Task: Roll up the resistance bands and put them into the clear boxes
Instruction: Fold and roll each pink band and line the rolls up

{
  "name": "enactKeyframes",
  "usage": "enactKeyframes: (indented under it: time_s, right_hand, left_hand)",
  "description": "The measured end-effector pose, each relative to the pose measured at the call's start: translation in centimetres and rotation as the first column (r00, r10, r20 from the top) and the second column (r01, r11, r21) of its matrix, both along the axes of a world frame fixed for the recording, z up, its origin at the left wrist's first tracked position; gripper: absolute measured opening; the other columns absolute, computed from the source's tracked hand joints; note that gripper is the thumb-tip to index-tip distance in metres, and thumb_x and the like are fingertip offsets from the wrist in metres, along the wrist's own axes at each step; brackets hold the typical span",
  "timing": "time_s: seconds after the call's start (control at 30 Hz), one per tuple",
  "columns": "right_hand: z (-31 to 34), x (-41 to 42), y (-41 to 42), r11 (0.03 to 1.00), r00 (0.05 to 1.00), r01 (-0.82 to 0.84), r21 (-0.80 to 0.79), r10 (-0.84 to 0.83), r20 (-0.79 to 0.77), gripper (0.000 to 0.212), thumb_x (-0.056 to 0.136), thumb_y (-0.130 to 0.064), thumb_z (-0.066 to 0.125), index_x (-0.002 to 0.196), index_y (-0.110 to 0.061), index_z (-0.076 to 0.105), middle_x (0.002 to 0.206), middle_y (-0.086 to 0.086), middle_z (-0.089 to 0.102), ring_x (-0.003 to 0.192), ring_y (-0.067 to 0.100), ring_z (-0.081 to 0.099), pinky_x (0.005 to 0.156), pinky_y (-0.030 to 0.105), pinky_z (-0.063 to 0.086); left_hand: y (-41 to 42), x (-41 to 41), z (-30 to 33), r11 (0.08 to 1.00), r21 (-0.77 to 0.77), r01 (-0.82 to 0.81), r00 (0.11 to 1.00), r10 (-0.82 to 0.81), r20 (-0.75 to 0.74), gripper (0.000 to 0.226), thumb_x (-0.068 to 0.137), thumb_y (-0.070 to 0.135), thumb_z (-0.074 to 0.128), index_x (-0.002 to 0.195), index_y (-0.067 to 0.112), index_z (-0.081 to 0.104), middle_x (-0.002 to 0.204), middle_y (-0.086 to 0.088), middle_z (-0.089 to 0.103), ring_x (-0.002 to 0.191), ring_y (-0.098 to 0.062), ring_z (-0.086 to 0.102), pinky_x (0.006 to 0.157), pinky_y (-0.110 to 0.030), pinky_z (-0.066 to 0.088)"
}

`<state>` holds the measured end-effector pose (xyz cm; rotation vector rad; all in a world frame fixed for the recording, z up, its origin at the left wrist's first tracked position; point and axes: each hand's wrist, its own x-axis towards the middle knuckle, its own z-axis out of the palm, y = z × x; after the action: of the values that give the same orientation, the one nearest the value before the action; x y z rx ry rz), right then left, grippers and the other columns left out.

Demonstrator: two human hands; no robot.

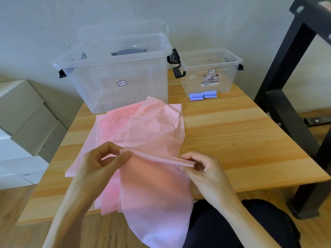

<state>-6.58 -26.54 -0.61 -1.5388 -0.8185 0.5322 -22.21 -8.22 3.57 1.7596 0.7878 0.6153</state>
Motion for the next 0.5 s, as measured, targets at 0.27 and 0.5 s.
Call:
enactKeyframes:
  time_s: [0.27,0.5]
  right_hand:
    - [-0.1,-1.3,2.1,0.997,1.0,0.018,-0.08,-0.016,0.02,0.007,0.086,-0.017,0.075,0.082,-0.023,0.076,0.086,-0.015,0.062,0.083,0.003,0.057,0.071,0.014,0.042]
    - [-0.4,-0.4,3.1,0.976,0.996,0.088,-0.197,-0.079,0.052,0.006,0.083,-0.019,0.077,0.08,-0.024,0.075,0.104,-0.009,0.063,0.096,0.0,0.058,0.073,0.009,0.041]
  left_hand:
    - [0.5,-1.8,-1.4,0.995,-0.094,-0.016,0.999,0.02,0.05,0.017,0.09,0.018,0.064,0.076,0.008,0.061,0.067,-0.002,0.06,0.061,-0.011,0.053,0.056,-0.018,0.046]
    - [0.6,-1.5,-1.7,0.986,-0.16,-0.055,0.992,0.072,0.101,0.016,0.086,0.016,0.07,0.076,0.005,0.063,0.067,-0.002,0.065,0.069,-0.016,0.058,0.075,-0.03,0.046]
